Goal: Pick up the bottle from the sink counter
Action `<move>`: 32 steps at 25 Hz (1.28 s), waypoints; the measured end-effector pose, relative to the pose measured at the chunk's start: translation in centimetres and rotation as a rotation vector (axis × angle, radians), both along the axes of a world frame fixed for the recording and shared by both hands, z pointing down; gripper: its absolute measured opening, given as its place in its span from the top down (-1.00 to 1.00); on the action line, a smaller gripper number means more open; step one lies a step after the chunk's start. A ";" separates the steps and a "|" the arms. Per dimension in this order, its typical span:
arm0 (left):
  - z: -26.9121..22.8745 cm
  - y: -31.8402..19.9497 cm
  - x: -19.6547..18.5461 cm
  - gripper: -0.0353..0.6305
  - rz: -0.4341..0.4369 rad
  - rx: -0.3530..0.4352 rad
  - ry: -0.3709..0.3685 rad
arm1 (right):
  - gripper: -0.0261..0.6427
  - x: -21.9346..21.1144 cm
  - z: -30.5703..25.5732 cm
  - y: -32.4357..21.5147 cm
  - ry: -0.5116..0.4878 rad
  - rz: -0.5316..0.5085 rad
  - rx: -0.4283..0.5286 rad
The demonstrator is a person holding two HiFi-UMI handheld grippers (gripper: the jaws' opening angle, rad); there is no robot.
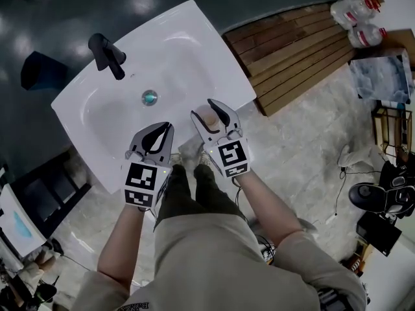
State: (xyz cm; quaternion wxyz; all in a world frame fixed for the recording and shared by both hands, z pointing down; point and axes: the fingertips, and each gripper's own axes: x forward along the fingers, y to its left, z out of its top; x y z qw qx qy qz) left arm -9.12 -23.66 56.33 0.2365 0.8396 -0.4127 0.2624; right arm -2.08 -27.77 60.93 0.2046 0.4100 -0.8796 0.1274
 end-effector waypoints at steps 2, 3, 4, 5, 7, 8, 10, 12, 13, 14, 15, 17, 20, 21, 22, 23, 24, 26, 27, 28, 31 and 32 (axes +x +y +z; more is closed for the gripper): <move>0.2 0.3 0.1 0.85 0.002 -0.006 0.000 | 0.37 0.0 -0.1 0.0 0.010 0.002 0.012; 0.3 0.4 0.2 0.85 0.004 -0.010 0.000 | 0.38 0.0 -0.1 0.1 0.016 0.004 0.016; 0.4 0.6 0.2 0.85 0.007 -0.014 -0.001 | 0.39 0.0 -0.1 0.1 0.022 0.005 0.018; 0.6 0.7 0.3 0.85 0.009 -0.018 0.000 | 0.40 0.0 -0.1 0.1 0.027 0.005 0.020; 0.8 1.0 0.5 0.85 0.012 -0.024 0.002 | 0.41 -0.1 0.0 0.1 0.038 0.006 0.022; 0.9 1.1 0.6 0.85 0.013 -0.027 0.004 | 0.42 -0.1 0.0 0.1 0.043 0.006 0.022; 0.9 1.2 0.7 0.85 0.015 -0.031 0.006 | 0.44 -0.2 -0.1 0.1 0.051 0.007 0.024; 0.9 1.4 0.8 0.85 0.017 -0.035 0.006 | 0.46 -0.1 -0.1 0.1 0.051 0.010 0.024; 0.9 1.4 0.8 0.85 0.018 -0.035 0.006 | 0.48 -0.1 -0.2 0.1 0.050 0.013 0.025; 0.9 1.4 0.9 0.85 0.017 -0.034 0.007 | 0.49 -0.1 -0.2 0.1 0.051 0.016 0.025; 0.8 1.4 0.8 0.85 0.013 -0.031 0.008 | 0.50 0.0 -0.2 0.1 0.052 0.019 0.024; 0.7 1.3 0.5 0.85 -0.001 -0.025 0.010 | 0.52 -0.1 -0.3 0.0 0.058 0.022 0.024; 0.6 1.3 0.1 0.85 -0.015 -0.028 0.015 | 0.55 -0.3 -0.3 -0.1 0.077 0.019 0.034; 0.6 1.2 0.1 0.85 -0.018 -0.025 0.019 | 0.56 -0.4 -0.3 0.0 0.085 0.017 0.039; 0.7 1.2 0.1 0.85 -0.020 -0.024 0.022 | 0.57 -0.4 -0.3 0.0 0.093 0.016 0.046; 0.8 1.3 0.1 0.85 -0.020 -0.025 0.022 | 0.58 -0.4 -0.3 0.0 0.101 0.014 0.053; 1.0 1.3 0.1 0.85 -0.019 -0.028 0.021 | 0.60 -0.5 -0.3 0.0 0.112 0.012 0.061; 1.3 1.6 0.1 0.85 -0.016 -0.036 0.019 | 0.64 -0.6 -0.3 0.1 0.131 0.007 0.076; 1.4 1.7 0.1 0.85 -0.016 -0.040 0.018 | 0.65 -0.6 -0.3 0.2 0.137 0.005 0.080; 1.5 1.8 0.0 0.85 -0.015 -0.042 0.018 | 0.66 -0.6 -0.3 0.2 0.140 0.005 0.081; 1.6 1.9 -0.1 0.85 -0.012 -0.044 0.016 | 0.67 -0.6 -0.3 0.1 0.132 0.013 0.072; 1.6 1.9 -0.2 0.85 -0.011 -0.044 0.015 | 0.67 -0.5 -0.3 0.0 0.128 0.016 0.066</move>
